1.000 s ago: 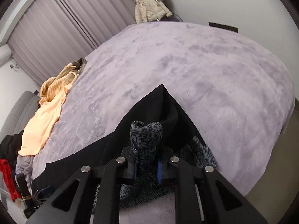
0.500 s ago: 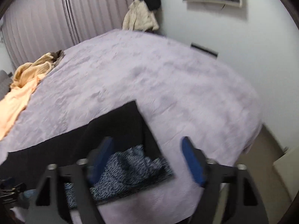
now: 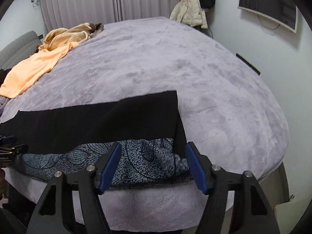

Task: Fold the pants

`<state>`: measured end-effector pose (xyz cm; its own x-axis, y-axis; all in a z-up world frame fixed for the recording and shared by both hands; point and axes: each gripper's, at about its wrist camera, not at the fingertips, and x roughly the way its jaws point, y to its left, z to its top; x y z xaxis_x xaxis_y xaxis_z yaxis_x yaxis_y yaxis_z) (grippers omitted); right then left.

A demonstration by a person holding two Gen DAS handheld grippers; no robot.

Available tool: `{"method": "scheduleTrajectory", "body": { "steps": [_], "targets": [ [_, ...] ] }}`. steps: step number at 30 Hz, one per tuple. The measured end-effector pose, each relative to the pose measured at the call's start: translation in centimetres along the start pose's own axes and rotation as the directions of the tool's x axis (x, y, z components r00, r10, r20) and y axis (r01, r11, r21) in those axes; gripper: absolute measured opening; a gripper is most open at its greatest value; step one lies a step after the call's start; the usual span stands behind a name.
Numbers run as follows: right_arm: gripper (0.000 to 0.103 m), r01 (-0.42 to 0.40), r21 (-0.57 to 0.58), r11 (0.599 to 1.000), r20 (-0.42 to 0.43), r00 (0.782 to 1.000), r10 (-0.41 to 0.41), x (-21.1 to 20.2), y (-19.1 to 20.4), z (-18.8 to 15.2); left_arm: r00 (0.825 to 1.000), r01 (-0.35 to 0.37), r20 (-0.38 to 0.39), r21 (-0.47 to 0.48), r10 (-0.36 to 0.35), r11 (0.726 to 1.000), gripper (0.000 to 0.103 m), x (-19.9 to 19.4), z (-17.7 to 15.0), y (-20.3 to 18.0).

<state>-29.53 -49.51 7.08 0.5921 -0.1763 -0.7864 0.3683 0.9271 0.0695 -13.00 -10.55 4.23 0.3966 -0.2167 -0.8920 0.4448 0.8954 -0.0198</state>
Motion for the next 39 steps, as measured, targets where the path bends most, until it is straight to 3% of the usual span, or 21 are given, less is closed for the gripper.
{"method": "scheduleTrajectory", "body": {
  "steps": [2, 6, 12, 15, 19, 21, 22, 23, 24, 26, 29, 31, 33, 34, 36, 37, 38, 39],
  "targets": [
    [0.052, -0.048, 0.042, 0.998, -0.056, 0.997, 0.050, 0.9, -1.1, -0.3, 1.000, 0.000, 0.001, 0.001, 0.000, 1.000, 0.103, -0.1, -0.1, 0.0],
    [0.051, -0.174, 0.022, 0.985, -0.093, 0.980, 0.175, 1.2, -1.9, 0.0, 1.000, -0.005, 0.005, 0.006, 0.005, 1.000, 0.103, -0.1, -0.4, -0.1],
    [0.051, -0.206, -0.004, 0.979, -0.122, 0.971, 0.204, 3.4, -3.1, 2.2, 1.000, -0.006, 0.002, 0.005, 0.006, 1.000, 0.103, 0.0, -0.3, -0.2],
    [0.053, -0.179, -0.085, 0.980, -0.134, 0.977, 0.166, 3.2, -1.6, 2.0, 1.000, -0.005, 0.006, -0.004, 0.005, 1.000, 0.103, 0.0, -0.3, -0.1],
    [0.052, -0.226, -0.022, 0.974, -0.110, 0.969, 0.222, 3.3, -2.8, 1.8, 1.000, -0.020, 0.008, 0.004, 0.020, 1.000, 0.103, 0.3, -0.4, -0.2],
    [0.038, -0.247, -0.017, 0.969, -0.108, 0.964, 0.244, 3.2, -2.9, 1.8, 1.000, -0.028, 0.002, 0.013, 0.028, 1.000, 0.103, 0.4, -0.2, -0.4],
    [0.019, -0.260, -0.028, 0.965, -0.113, 0.960, 0.255, 3.0, -2.8, 1.8, 1.000, -0.030, -0.003, 0.014, 0.030, 0.999, 0.103, 0.2, 0.0, -0.4],
    [0.019, -0.278, -0.043, 0.960, -0.114, 0.956, 0.272, 2.6, -2.5, 1.7, 1.000, -0.028, -0.002, 0.009, 0.028, 1.000, 0.103, -0.1, 0.0, -0.5],
    [0.019, -0.265, -0.066, 0.962, -0.104, 0.961, 0.257, 2.2, -2.3, 1.6, 1.000, -0.013, 0.008, 0.006, 0.013, 1.000, 0.103, -0.6, 0.1, -0.7],
    [0.016, -0.160, -0.102, 0.982, -0.114, 0.982, 0.148, 2.3, -2.4, 1.3, 1.000, 0.004, 0.021, 0.024, -0.005, 1.000, 0.103, -1.1, 0.1, -1.5],
    [0.016, -0.112, -0.059, 0.992, -0.118, 0.988, 0.104, 2.4, -2.9, 1.2, 0.999, -0.053, -0.006, 0.095, 0.053, 0.994, 0.103, 0.4, 0.0, -3.8],
    [0.018, -0.070, -0.082, 0.994, -0.116, 0.991, 0.060, 2.1, -2.0, 1.4, 0.996, -0.084, -0.009, 0.109, 0.085, 0.990, 0.103, 0.8, 0.1, -4.3],
    [0.037, -0.010, -0.076, 0.997, -0.109, 0.994, 0.001, 1.6, -1.7, 1.5, 0.998, -0.067, -0.014, 0.096, 0.069, 0.993, 0.103, 0.3, 0.4, -4.1],
    [0.055, 0.044, -0.062, 0.997, -0.097, 0.994, -0.050, 1.1, -1.7, 1.7, 0.998, -0.059, -0.009, 0.091, 0.060, 0.994, 0.103, -0.1, 0.5, -3.9],
    [0.061, 0.132, -0.074, 0.989, 0.017, 0.991, -0.131, -1.5, -0.7, 1.8, 0.999, -0.051, -0.001, 0.097, 0.051, 0.994, 0.103, -0.6, 0.3, -4.0],
    [0.067, 0.134, -0.099, 0.986, 0.060, 0.990, -0.128, -2.5, 0.2, 1.8, 0.999, -0.042, -0.001, 0.103, 0.042, 0.994, 0.103, -0.8, 0.1, -4.3],
    [0.077, 0.097, -0.141, 0.985, 0.095, 0.992, -0.084, -3.4, 2.2, 1.5, 1.000, -0.029, 0.000, 0.112, 0.029, 0.993, 0.103, -0.9, -0.1, -4.8],
    [0.079, 0.039, -0.179, 0.983, 0.097, 0.995, -0.021, -3.8, 4.2, 1.1, 1.000, -0.019, 0.006, 0.130, 0.018, 0.991, 0.103, -1.0, -0.2, -5.6]
  ]
}}
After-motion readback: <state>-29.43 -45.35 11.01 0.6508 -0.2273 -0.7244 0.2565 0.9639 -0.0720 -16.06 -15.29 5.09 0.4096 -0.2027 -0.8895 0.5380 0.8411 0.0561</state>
